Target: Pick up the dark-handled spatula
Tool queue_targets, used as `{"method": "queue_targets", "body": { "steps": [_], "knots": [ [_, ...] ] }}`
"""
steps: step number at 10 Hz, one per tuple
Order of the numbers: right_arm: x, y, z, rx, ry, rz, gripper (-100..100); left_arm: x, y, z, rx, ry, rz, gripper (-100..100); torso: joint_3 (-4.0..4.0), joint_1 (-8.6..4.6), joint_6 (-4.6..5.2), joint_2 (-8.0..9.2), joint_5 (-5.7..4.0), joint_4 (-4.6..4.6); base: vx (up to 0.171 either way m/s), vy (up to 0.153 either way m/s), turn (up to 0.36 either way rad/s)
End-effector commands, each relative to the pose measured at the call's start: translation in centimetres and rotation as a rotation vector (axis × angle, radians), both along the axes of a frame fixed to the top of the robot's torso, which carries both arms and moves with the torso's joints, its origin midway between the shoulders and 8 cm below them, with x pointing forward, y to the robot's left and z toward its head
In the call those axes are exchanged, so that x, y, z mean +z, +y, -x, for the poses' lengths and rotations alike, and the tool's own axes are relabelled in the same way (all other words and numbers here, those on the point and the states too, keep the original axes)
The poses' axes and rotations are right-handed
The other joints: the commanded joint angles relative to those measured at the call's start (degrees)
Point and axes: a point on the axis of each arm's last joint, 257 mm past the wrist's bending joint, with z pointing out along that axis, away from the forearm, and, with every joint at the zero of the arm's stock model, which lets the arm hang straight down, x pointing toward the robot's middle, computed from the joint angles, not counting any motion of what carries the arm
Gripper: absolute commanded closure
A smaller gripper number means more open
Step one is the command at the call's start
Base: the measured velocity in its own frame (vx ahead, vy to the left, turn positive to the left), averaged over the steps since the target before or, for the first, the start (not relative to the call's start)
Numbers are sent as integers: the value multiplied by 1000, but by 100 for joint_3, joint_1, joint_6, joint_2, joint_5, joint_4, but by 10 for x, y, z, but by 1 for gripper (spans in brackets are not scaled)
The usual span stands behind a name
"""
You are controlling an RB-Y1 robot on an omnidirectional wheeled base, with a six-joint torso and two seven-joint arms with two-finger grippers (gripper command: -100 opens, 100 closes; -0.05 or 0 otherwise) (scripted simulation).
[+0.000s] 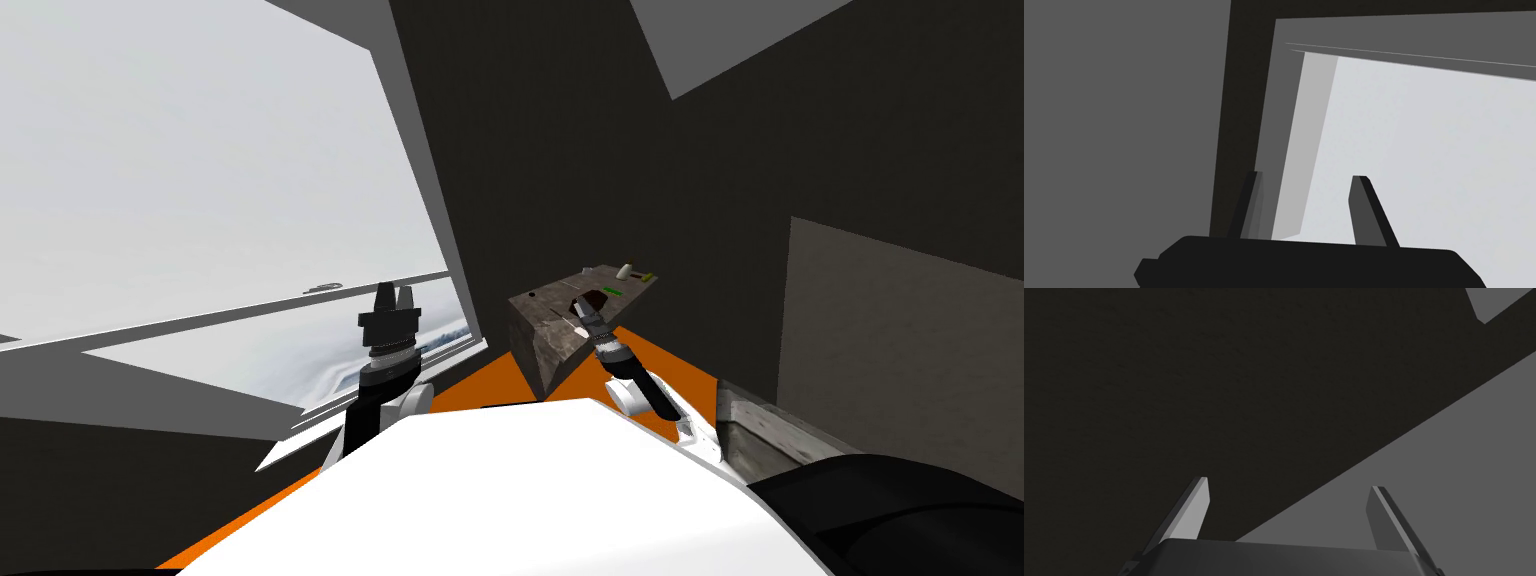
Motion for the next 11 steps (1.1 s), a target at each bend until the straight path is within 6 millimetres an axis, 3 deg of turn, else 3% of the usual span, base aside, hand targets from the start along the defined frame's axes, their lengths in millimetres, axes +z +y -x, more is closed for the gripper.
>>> {"method": "queue_targets", "body": {
  "steps": [1,4,5,6,7,8,9,10,11],
  "knots": [
    [-17,-3,-1,10,45,30,-100,0,0,0,0,0,0,0,0,0,0,0,0,0,14,29,14],
    [-34,-3,-2,36,95,94,-100,0,0,0,0,0,0,0,6,-10,1,11,-3,2,6,12,23],
    [-53,-7,-1,38,140,112,-100,0,0,0,0,0,0,0,5,-4,-2,8,-2,2,58,60,103],
    [-53,-6,-1,49,145,137,-100,0,0,0,0,0,0,0,-3,9,-2,-7,1,-1,98,51,124],
    [-73,-10,0,50,192,156,-100,0,0,0,0,0,0,0,-12,8,-3,-22,2,-4,119,37,109],
    [-73,-10,0,63,197,184,-100,0,0,0,0,0,0,0,-18,4,-2,-32,1,-7,82,23,28],
    [-94,-15,4,63,247,207,-100,0,0,0,0,0,0,0,-14,0,-1,-24,0,-6,73,29,85],
    [-94,-16,4,75,252,233,-100,0,0,0,0,0,0,0,-12,1,-2,-22,0,-5,55,17,41],
    [-115,-22,8,75,303,259,-100,0,0,0,0,0,0,0,-8,-3,1,-13,-1,-3,58,18,92]
  ]
}}
